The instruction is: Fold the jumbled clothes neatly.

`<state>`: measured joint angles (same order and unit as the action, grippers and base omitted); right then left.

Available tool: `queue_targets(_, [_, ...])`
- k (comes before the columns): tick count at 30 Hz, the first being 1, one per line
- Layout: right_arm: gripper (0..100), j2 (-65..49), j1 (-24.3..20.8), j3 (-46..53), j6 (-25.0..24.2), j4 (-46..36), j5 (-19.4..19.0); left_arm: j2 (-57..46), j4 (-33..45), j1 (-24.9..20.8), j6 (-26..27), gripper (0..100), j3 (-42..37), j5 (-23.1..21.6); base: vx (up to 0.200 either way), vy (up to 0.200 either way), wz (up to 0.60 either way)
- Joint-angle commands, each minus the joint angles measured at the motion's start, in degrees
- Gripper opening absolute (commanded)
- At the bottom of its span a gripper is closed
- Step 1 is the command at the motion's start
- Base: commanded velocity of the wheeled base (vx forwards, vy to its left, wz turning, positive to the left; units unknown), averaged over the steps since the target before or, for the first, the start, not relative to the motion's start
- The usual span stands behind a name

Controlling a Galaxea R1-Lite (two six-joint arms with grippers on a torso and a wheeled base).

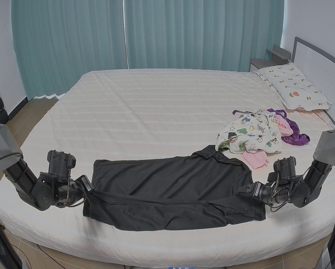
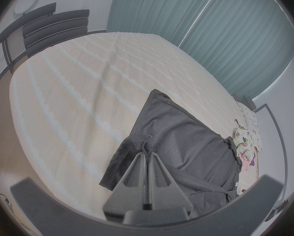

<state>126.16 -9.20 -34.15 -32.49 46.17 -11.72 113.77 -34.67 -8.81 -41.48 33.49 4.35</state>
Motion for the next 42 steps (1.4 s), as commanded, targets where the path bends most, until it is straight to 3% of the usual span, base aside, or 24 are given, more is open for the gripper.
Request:
queue_targets(1, [100,1.9,-1.1,-0.2,0.5,-0.2,0.1,0.1,0.0,0.0,-0.1,0,-0.1,0.0,0.0,0.0,0.0])
queue_targets(5, [100,3.5,-1.2,-1.0,0.8,-0.5,0.2,0.2,0.0,0.0,-0.1,0,-0.1,0.0,0.0,0.0,0.0])
queue_targets(6, [0,3.6,-1.1,-1.0,0.9,-0.7,0.2,0.2,0.0,0.0,-0.1,0,-0.1,0.0,0.0,0.0,0.0])
queue_targets(22, [0,-0.7,0.9,-0.3,0.1,-1.1,0.0,0.0,0.0,0.0,-1.2,0,-0.1,0.4,0.0,0.0,0.0])
queue_targets(29, [0,-4.3,2.2,0.5,-3.3,-0.8,0.0,-0.3,-0.6,0.1,-3.0,0,-0.9,0.5,0.0,0.0,0.0])
queue_targets(35, [0,-9.0,2.2,4.2,-4.3,5.3,-0.3,-2.9,-0.7,0.4,-3.4,0,-2.8,0.0,0.0,0.0,0.0])
queue_targets(42, [0,-15.9,1.9,10.2,-8.9,10.6,-0.3,-6.3,-0.8,0.8,-5.3,0,-4.3,-0.6,0.0,0.0,0.0])
